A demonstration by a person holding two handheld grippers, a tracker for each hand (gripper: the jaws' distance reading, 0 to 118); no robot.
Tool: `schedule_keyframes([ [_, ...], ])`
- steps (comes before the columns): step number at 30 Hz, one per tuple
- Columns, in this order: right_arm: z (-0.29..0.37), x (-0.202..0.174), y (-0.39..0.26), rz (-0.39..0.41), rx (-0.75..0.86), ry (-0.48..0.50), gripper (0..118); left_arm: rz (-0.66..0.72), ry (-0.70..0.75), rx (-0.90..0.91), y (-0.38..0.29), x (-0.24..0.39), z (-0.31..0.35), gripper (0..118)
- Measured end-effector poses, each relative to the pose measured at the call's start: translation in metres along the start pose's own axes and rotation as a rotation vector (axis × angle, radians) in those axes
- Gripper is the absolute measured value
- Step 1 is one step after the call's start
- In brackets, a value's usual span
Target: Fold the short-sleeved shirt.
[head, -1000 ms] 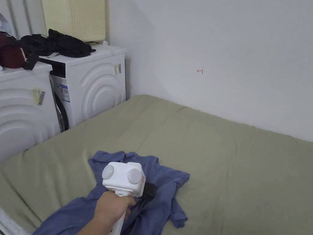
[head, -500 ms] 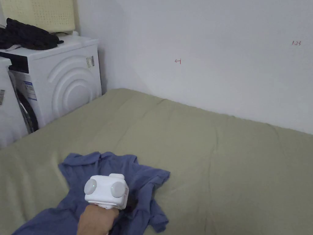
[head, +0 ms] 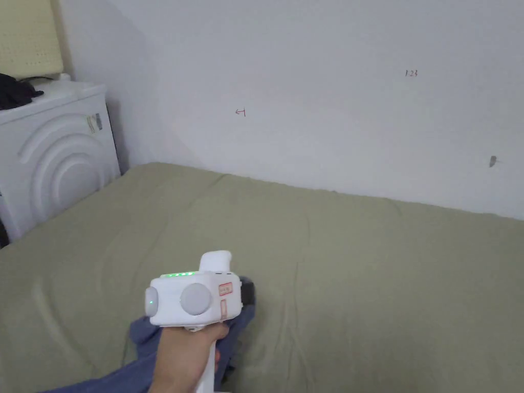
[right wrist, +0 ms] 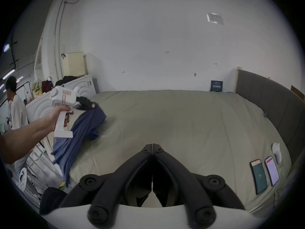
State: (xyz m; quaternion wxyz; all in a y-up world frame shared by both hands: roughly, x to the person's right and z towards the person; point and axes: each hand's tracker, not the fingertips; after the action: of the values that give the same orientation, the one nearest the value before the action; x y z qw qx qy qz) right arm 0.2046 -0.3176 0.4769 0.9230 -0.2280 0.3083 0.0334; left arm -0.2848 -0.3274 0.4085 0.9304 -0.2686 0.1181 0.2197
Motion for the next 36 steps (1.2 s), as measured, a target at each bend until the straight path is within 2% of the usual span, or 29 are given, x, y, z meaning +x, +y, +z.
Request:
schedule_keyframes([
  [3, 0.019, 0.020, -0.001, -0.025, 0.018, -0.043, 0, -0.095, -0.164, 0.025, 0.013, 0.103, -0.011, 4],
  [7, 0.040, 0.047, -0.001, -0.055, 0.036, -0.101, 0, -0.074, -0.390, 0.004, 0.022, 0.214, -0.013, 4],
  [9, 0.048, 0.061, -0.002, -0.070, 0.043, -0.129, 0, -0.079, -0.454, -0.010, 0.020, 0.253, -0.017, 4],
  [13, 0.057, 0.084, -0.008, -0.096, 0.045, -0.160, 0, -0.192, -0.398, -0.084, -0.010, 0.309, -0.056, 4],
  [17, 0.059, 0.105, -0.015, -0.121, 0.035, -0.184, 0, -0.279, -0.332, -0.254, -0.077, 0.340, -0.116, 4],
  [23, 0.063, 0.130, -0.020, -0.148, 0.028, -0.228, 0, -0.303, -0.243, -0.463, -0.181, 0.359, -0.182, 4],
  [26, 0.067, 0.136, -0.019, -0.156, 0.031, -0.241, 0, -0.283, -0.235, -0.470, -0.199, 0.356, -0.186, 6],
  [27, 0.068, 0.137, -0.019, -0.155, 0.033, -0.247, 0, -0.271, -0.246, -0.452, -0.201, 0.354, -0.182, 18],
  [28, 0.069, 0.138, -0.019, -0.154, 0.034, -0.249, 0, -0.283, -0.254, -0.429, -0.199, 0.354, -0.177, 49],
  [29, 0.070, 0.138, -0.019, -0.152, 0.035, -0.248, 0, -0.303, -0.281, -0.399, -0.195, 0.352, -0.169, 93],
  [30, 0.071, 0.137, -0.019, -0.150, 0.035, -0.247, 0, -0.304, -0.303, -0.373, -0.193, 0.347, -0.156, 118],
  [31, 0.072, 0.136, -0.020, -0.149, 0.034, -0.248, 0, -0.355, -0.320, -0.266, -0.190, 0.337, -0.140, 115],
  [33, 0.072, 0.134, -0.022, -0.153, 0.030, -0.242, 0, -0.281, -0.376, -0.275, -0.178, 0.321, -0.103, 118],
  [36, 0.069, 0.127, -0.027, -0.169, 0.021, -0.223, 0, -0.282, -0.368, -0.316, -0.180, 0.269, -0.069, 118],
])
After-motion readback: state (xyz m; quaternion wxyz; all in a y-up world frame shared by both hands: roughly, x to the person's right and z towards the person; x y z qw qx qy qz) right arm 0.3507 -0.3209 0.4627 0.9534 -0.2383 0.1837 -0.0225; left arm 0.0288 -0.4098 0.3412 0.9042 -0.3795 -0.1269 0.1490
